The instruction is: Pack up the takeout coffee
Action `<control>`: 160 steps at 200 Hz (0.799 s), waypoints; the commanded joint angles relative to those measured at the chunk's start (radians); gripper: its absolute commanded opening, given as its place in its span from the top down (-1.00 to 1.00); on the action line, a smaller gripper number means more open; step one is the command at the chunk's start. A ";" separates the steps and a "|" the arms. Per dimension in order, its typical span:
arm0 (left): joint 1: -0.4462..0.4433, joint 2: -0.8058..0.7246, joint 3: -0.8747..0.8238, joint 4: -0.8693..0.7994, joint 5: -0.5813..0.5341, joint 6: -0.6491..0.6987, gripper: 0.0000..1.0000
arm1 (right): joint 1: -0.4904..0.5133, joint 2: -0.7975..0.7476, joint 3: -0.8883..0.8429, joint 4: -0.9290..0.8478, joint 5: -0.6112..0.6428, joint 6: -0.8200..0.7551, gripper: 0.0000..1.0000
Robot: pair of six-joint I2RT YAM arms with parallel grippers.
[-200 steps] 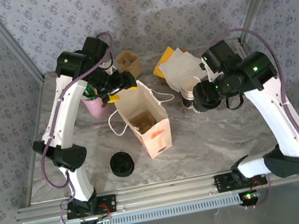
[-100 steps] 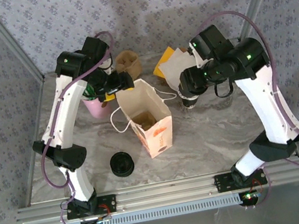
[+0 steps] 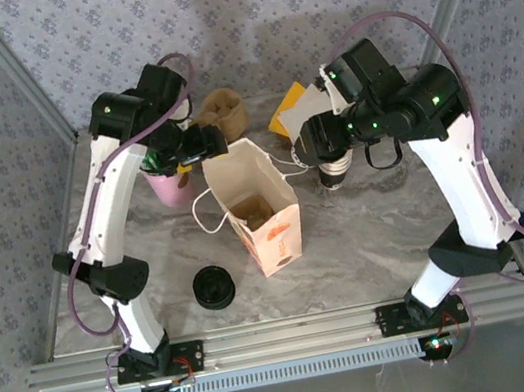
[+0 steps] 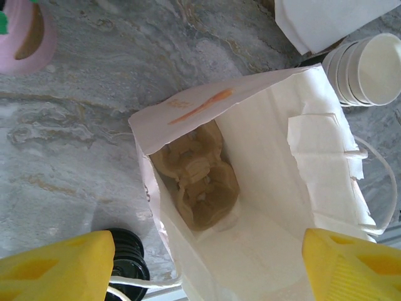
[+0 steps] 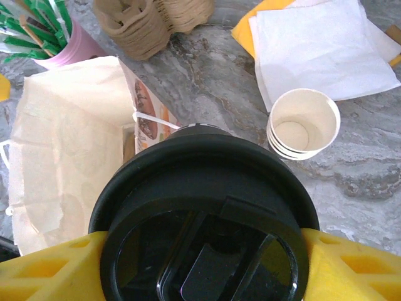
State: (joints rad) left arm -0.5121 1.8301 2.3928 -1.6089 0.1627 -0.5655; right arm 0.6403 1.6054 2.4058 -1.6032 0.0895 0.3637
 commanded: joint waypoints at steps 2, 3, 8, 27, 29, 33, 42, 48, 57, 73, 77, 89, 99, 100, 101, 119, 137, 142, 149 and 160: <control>0.004 -0.047 0.018 -0.123 -0.054 0.000 -0.56 | 0.029 0.027 0.049 -0.193 -0.002 0.030 -0.42; 0.004 -0.047 0.019 -0.123 -0.055 -0.001 -0.56 | 0.030 0.028 0.050 -0.192 -0.001 0.030 -0.42; 0.005 -0.050 0.018 -0.122 -0.061 -0.002 -0.56 | 0.036 0.031 0.058 -0.193 0.001 0.031 -0.42; 0.004 -0.058 0.017 -0.121 -0.069 -0.004 -0.56 | 0.054 0.043 0.083 -0.193 0.002 0.039 -0.42; 0.004 -0.060 0.017 -0.121 -0.069 -0.004 -0.56 | 0.056 0.043 0.086 -0.193 0.002 0.040 -0.42; 0.006 -0.061 0.016 -0.122 -0.071 -0.002 -0.57 | 0.058 0.044 0.091 -0.193 0.001 0.040 -0.42; 0.005 -0.064 0.014 -0.124 -0.072 -0.001 -0.57 | 0.065 0.049 0.101 -0.193 0.001 0.045 -0.42; 0.006 -0.066 0.012 -0.125 -0.072 0.002 -0.57 | 0.070 0.053 0.108 -0.193 0.003 0.048 -0.41; 0.007 -0.071 0.005 -0.125 -0.074 0.001 -0.57 | 0.078 0.059 0.120 -0.193 0.005 0.051 -0.42; 0.007 -0.082 -0.005 -0.121 -0.075 0.001 -0.57 | 0.097 0.072 0.140 -0.193 0.008 0.059 -0.41; 0.008 -0.085 -0.009 -0.120 -0.075 0.001 -0.57 | 0.102 0.077 0.147 -0.192 0.009 0.060 -0.41; 0.008 -0.092 -0.015 -0.118 -0.079 0.003 -0.57 | 0.119 0.087 0.163 -0.193 0.012 0.067 -0.41; 0.009 -0.099 -0.018 -0.118 -0.085 0.003 -0.57 | 0.134 0.099 0.176 -0.193 0.016 0.071 -0.41; 0.009 -0.099 -0.018 -0.118 -0.086 0.003 -0.57 | 0.136 0.100 0.177 -0.193 0.016 0.071 -0.41; 0.009 -0.100 -0.018 -0.118 -0.086 0.003 -0.57 | 0.137 0.101 0.178 -0.193 0.016 0.072 -0.41; 0.011 -0.112 -0.019 -0.118 -0.099 0.001 -0.57 | 0.167 0.119 0.199 -0.192 0.022 0.085 -0.40; 0.014 -0.127 -0.018 -0.114 -0.117 -0.003 -0.58 | 0.199 0.140 0.217 -0.192 0.031 0.099 -0.40; 0.014 -0.134 -0.018 -0.112 -0.123 -0.006 -0.58 | 0.207 0.144 0.221 -0.192 0.035 0.099 -0.41; 0.015 -0.141 -0.019 -0.110 -0.132 -0.009 -0.59 | 0.219 0.153 0.226 -0.192 0.041 0.100 -0.40; 0.018 -0.158 -0.021 -0.105 -0.150 -0.014 -0.59 | 0.239 0.163 0.228 -0.190 0.051 0.104 -0.40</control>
State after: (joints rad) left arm -0.5056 1.7351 2.3714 -1.6089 0.0612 -0.5686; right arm 0.8425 1.7462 2.5988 -1.6032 0.1013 0.4381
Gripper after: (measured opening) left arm 0.791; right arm 0.707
